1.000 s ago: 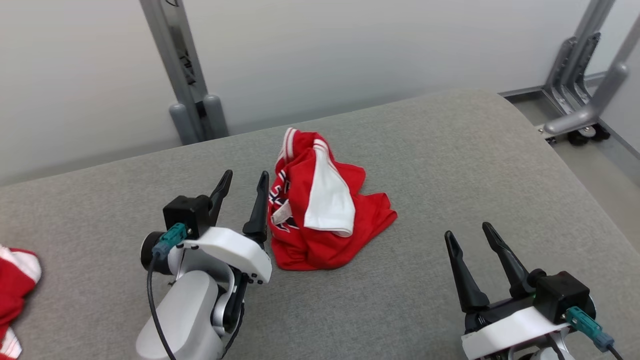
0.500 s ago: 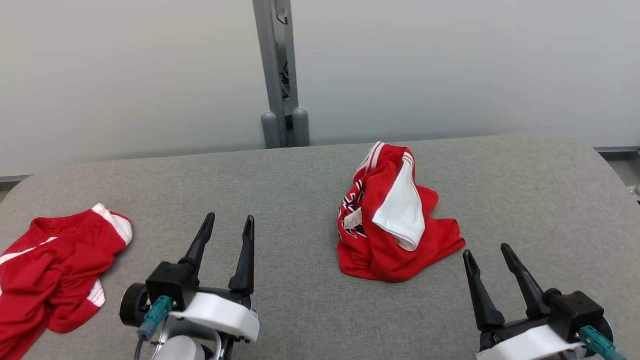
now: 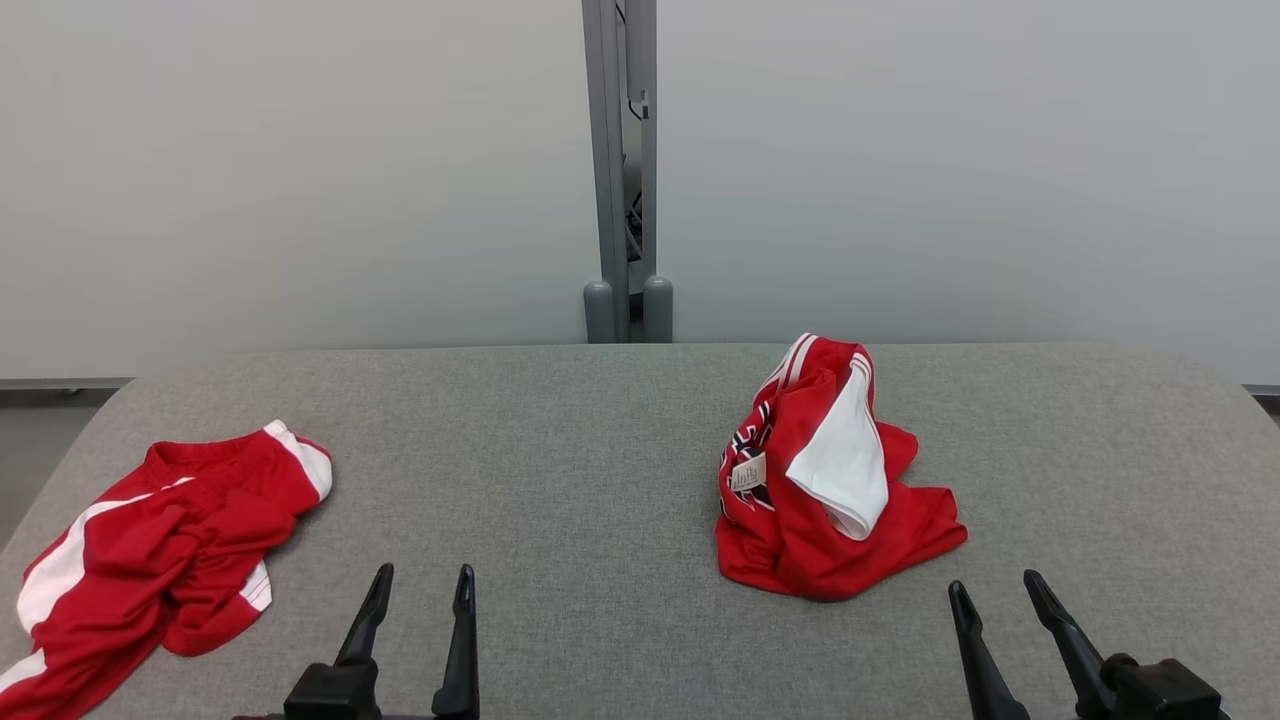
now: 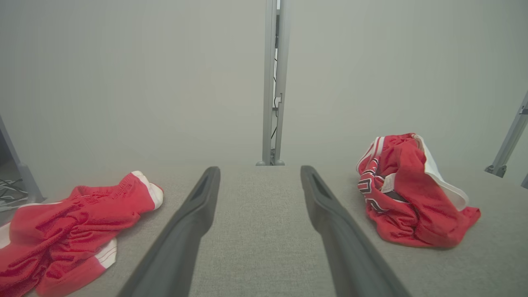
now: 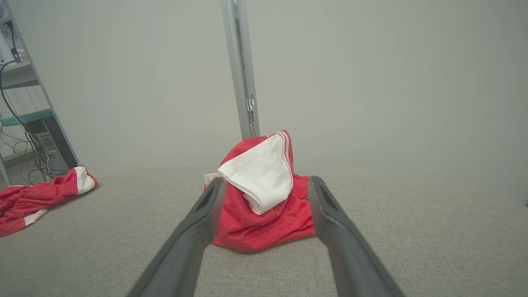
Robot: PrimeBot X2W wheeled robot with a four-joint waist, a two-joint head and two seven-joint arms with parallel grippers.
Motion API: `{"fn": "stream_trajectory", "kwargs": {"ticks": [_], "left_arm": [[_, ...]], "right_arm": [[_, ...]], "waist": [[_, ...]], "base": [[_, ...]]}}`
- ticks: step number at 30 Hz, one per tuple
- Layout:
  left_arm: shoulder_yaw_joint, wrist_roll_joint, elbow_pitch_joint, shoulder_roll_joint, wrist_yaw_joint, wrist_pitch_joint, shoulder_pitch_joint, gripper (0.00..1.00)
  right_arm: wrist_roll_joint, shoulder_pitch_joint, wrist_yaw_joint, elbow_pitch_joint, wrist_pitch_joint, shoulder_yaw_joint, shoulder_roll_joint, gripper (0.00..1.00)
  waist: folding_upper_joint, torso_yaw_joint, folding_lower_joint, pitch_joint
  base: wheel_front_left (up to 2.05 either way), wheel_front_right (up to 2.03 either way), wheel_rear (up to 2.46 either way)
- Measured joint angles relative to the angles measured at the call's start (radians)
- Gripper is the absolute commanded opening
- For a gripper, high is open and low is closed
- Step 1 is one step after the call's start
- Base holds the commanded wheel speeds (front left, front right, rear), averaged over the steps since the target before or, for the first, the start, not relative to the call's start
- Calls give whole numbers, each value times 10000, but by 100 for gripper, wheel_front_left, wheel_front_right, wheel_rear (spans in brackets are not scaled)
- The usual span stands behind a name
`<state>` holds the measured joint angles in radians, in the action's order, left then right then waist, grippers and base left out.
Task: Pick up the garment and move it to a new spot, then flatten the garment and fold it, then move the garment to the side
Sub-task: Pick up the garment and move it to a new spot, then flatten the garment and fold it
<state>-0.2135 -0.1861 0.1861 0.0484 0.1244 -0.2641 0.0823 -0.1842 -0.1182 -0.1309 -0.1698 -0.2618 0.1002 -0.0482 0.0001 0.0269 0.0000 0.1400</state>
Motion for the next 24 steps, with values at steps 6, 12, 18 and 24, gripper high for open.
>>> {"fn": "stream_trajectory", "kwargs": {"ticks": [6,12,18,24], "left_arm": [[-42,-198,35,2,86,0,329,100],[-207,-201,144,0,127,0,329,100],[-303,-261,228,0,150,0,328,100],[-508,-355,405,0,73,0,299,100]], "right_arm": [[-12,-135,0,-50,0,-50,-2,100],[-12,-139,0,-138,0,58,0,100],[17,-139,0,-209,0,52,0,100],[54,-136,0,-247,0,98,-2,100]], "waist": [[0,9,0,108],[0,3,0,165],[0,-31,0,176],[0,-141,0,156]], "base": [[0,0,0],[0,0,0],[0,0,0],[0,0,0]]}}
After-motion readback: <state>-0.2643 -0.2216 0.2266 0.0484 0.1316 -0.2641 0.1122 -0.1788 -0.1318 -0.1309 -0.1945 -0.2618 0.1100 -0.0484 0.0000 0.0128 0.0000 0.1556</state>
